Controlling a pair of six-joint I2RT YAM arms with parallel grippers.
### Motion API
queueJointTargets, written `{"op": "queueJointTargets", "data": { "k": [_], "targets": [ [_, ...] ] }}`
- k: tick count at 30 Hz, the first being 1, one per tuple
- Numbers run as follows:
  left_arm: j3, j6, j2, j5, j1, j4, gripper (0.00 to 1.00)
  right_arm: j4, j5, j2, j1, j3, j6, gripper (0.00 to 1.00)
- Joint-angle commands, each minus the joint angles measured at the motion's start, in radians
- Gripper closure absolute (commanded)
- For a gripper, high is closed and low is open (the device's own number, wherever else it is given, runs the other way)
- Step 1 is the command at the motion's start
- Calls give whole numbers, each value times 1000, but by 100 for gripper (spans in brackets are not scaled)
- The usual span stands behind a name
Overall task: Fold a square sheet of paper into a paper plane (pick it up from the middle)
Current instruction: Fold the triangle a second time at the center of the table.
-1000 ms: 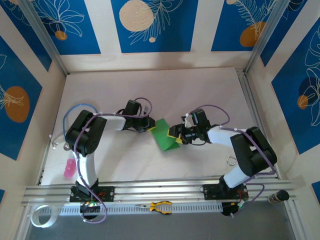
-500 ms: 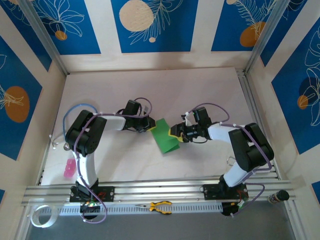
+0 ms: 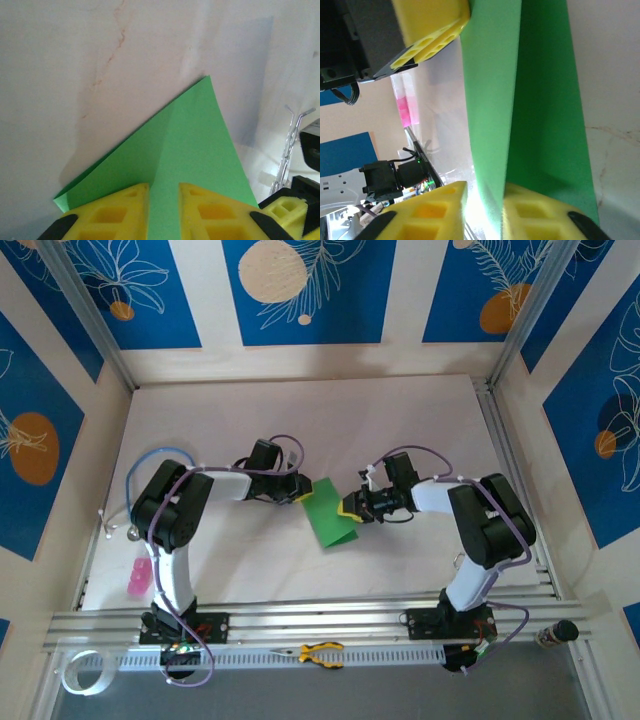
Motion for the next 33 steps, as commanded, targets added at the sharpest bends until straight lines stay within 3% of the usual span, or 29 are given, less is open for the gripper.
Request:
{"op": "queueJointTargets", "data": {
  "k": [1,11,23,28,33],
  "targets": [
    [-10,-16,-53,45,2,22,73,-49,-12,24,5,22,-14,83],
    [-36,-12,-189,38,-2,0,64,-67,118,37,59,36,48,96],
    [-106,-5,-236,23,-26,-24,64,46,404,-54,158,-54,373,94],
    [-65,6,-186,29,-57,-60,70,6,441,-82,185,-53,404,94],
    [-16,36,-132,27,-90,-132,75,9,410,-84,175,-50,380,87]
  ]
}}
